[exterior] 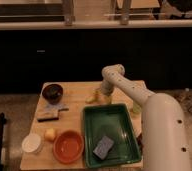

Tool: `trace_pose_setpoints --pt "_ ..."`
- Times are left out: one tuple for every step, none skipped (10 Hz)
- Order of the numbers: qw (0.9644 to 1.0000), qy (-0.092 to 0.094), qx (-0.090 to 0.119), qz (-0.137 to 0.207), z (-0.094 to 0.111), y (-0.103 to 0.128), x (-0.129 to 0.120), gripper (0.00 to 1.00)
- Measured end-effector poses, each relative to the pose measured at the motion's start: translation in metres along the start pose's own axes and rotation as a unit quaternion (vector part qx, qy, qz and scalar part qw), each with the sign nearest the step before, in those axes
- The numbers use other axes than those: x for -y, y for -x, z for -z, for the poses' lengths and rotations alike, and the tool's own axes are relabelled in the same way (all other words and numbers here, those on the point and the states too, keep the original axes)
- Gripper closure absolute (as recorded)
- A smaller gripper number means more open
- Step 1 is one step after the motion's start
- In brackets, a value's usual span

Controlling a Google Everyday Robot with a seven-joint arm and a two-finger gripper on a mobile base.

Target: Place banana in red bowl

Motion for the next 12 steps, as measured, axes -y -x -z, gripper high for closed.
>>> trace_pose_setpoints --pt "0.9999 0.004 -0.003 0.010 0.001 0.007 0.005 0.20" --pt "0.9998 0.005 -0.007 0.016 0.002 0.011 0.008 0.20" --pt "0.9996 0.007 -0.010 0.023 0.004 0.014 0.010 0.20" --pt "0.9993 0.011 -0.013 0.033 0.005 0.018 0.013 0.20" --pt "0.9988 0.016 -0.014 0.044 0.004 0.024 0.018 0.20" --pt "0.9983 0.020 -0.014 0.053 0.002 0.028 0.024 0.20" --pt "0.9981 0.024 -0.014 0.055 0.001 0.028 0.025 0.20" --pt "0.9978 0.031 -0.013 0.056 -0.002 0.028 0.026 0.20" --pt "0.9977 0.034 -0.013 0.057 -0.004 0.027 0.028 0.25" --pt "0.9975 0.038 -0.011 0.058 -0.005 0.027 0.029 0.34" --pt "0.9974 0.041 -0.010 0.058 -0.006 0.026 0.030 0.45" --pt "0.9973 0.044 -0.009 0.058 -0.008 0.025 0.030 0.55"
